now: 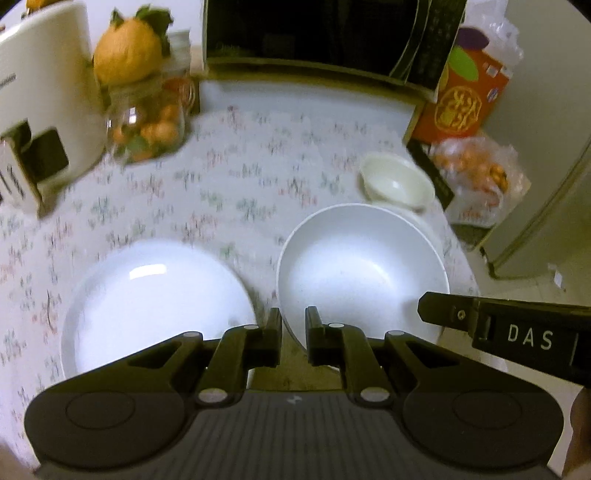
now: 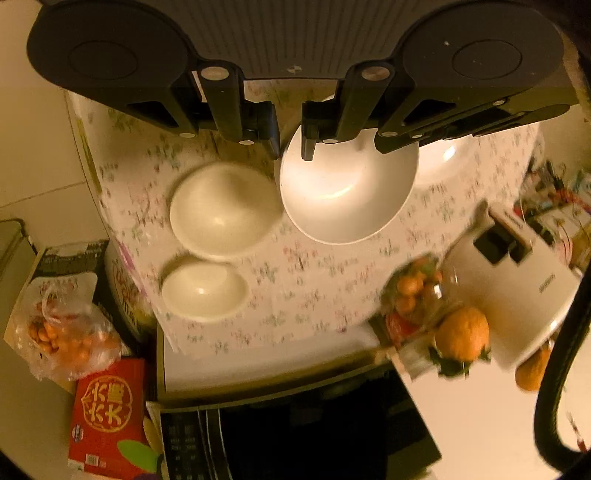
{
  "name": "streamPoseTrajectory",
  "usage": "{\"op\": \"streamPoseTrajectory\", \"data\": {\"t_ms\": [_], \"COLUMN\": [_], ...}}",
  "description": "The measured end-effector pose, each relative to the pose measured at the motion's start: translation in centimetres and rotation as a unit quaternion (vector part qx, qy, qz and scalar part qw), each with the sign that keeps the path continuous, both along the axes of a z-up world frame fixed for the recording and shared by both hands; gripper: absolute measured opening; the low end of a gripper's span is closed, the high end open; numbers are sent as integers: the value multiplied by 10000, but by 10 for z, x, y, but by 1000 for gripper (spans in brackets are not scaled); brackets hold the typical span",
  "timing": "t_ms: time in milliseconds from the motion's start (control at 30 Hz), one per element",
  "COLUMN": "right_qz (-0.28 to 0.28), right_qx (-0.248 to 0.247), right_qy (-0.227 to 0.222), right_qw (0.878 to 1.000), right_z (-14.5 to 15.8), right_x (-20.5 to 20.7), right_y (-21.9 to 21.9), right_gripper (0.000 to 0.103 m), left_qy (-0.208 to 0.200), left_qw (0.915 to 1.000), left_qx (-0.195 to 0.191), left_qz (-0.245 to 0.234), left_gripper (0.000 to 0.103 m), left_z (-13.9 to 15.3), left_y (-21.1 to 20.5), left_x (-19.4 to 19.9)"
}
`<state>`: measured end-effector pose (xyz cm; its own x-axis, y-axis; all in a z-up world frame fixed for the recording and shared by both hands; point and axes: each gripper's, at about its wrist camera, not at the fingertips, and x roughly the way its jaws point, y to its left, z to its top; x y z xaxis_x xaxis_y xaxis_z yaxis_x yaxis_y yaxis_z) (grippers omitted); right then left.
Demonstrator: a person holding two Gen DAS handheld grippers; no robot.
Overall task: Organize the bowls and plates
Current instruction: 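Lift the white bowl and carry it beside the stacked white plates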
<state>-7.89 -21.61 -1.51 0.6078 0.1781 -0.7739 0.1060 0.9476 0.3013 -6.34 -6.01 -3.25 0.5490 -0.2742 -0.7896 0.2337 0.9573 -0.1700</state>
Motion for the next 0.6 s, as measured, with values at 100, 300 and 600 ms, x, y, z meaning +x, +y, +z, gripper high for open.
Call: {"op": "streamPoseTrajectory", "data": {"t_ms": [100,300,600], "right_qz": [115,215,216], "right_qx": [-26,-10,-180], "right_qy": [209,565,946], "right_qw": [9997,9982,9951], "right_z": [-10,-26,-46], "right_x": [-3,-6,-4], "right_y": [3,3,2], "right_gripper": [14,14,14], "left_qy": [208,405,790], "left_qw": [9998,9991,9964], "left_qx": [-10,80,271], "left_qz": [-1,-102,-162], "left_gripper": [11,11,11], "left_z": [-8,-21,-45], "left_y": [2,-2,-14], "left_x": [0,-3,-7]}}
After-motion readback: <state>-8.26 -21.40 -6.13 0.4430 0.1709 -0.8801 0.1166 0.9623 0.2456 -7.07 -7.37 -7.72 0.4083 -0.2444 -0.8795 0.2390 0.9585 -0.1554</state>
